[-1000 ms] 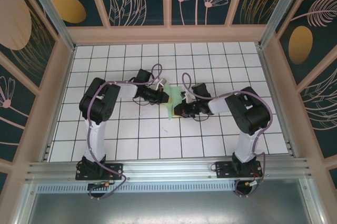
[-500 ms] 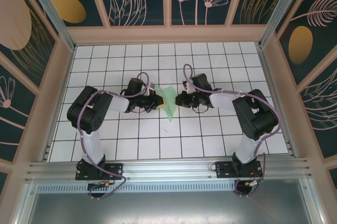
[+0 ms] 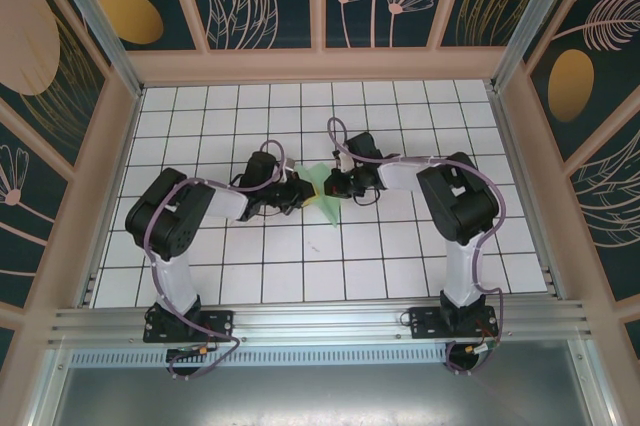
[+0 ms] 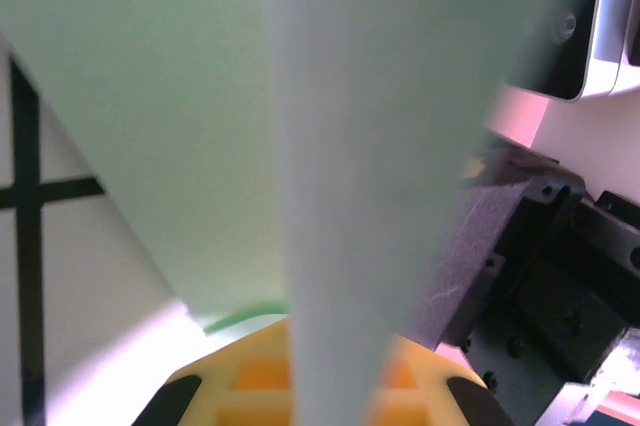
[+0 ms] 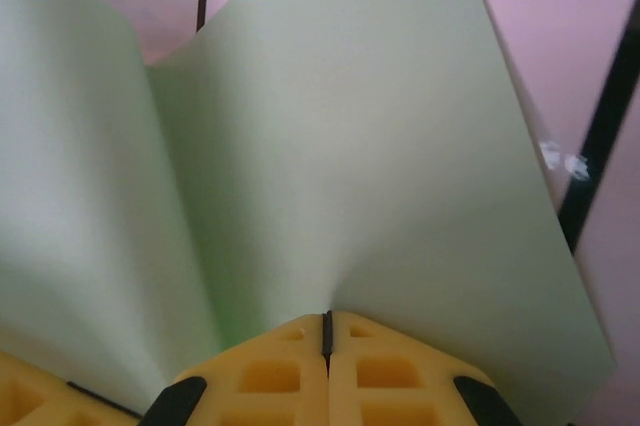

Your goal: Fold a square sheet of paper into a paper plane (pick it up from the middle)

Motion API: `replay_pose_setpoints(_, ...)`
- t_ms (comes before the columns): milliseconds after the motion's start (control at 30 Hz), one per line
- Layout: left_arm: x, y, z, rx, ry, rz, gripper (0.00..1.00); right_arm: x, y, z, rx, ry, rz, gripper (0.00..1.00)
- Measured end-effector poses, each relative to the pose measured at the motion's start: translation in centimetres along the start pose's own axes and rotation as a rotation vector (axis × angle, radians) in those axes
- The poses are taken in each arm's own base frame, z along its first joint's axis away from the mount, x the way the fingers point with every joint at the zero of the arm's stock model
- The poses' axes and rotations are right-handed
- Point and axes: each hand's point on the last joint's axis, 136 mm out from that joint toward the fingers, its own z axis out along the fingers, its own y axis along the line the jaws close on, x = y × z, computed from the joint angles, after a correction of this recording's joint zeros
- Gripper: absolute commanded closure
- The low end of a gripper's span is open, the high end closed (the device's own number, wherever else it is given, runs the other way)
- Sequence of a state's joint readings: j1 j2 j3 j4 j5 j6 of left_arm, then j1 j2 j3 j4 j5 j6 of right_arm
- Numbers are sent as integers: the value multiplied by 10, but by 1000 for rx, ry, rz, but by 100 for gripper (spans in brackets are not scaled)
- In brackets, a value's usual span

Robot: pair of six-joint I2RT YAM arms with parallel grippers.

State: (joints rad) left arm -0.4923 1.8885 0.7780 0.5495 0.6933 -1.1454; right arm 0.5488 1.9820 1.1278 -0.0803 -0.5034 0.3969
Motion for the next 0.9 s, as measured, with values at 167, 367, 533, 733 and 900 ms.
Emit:
replay_pose_setpoints(167, -8, 1, 8, -51, 24, 48, 100, -1, 1, 3, 20, 6, -34, 96)
replay_pose_setpoints(367, -10, 6, 14, -103, 62, 88, 100, -3, 0, 2, 33, 7, -60, 96)
replay_pose_setpoints(533, -10, 21, 17, -134, 76, 96, 100, -3, 1, 2, 36, 12, -76, 96)
replay_pose_setpoints(733, -14, 22, 16, -132, 100, 126, 100, -3, 1, 2, 35, 12, -86, 96)
replay_pose_setpoints(900, -17, 22, 19, -130, 114, 147, 100, -3, 1, 2, 34, 13, -99, 96)
